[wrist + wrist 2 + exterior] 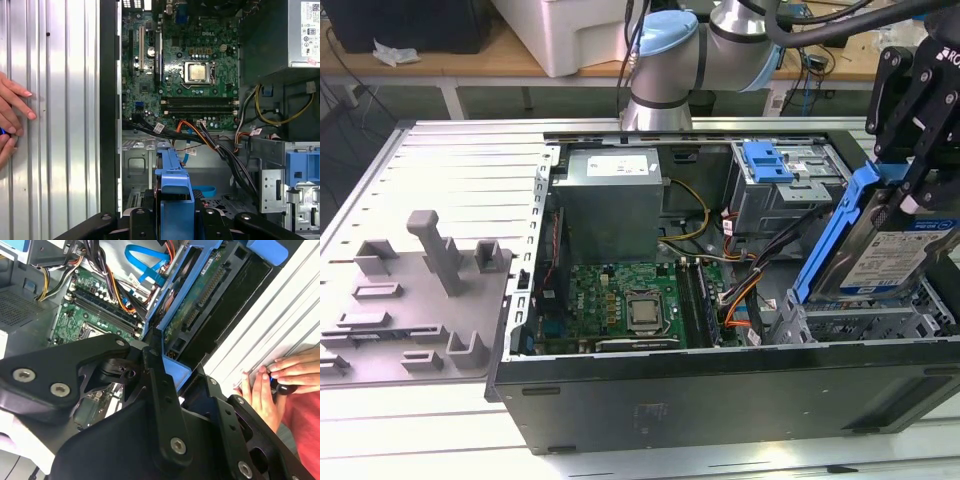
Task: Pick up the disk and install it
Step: 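Insert the disk into the insertion slot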
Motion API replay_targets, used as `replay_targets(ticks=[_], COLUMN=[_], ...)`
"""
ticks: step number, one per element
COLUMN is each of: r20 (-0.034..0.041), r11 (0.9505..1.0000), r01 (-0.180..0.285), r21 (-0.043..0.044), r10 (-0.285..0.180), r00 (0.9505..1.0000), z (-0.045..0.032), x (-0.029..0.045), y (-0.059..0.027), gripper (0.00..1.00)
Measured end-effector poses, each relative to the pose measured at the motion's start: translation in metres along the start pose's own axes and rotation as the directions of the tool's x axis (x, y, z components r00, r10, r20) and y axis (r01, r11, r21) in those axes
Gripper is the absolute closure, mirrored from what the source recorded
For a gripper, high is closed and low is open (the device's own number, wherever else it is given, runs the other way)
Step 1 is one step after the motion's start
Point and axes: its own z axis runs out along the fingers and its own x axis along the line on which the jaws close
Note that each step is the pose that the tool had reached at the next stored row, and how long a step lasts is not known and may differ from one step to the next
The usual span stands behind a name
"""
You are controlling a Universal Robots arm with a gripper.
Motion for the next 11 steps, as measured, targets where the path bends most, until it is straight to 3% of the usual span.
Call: replay_targets(ticks=[11], r20=[0.0006], r11=[1.0], r01=[-0.001], r21=[0.0001], r10=[0.001], r00=[1.0], z=[0.0046], x=[0.0006], y=[-0.0004], gripper=[0.64])
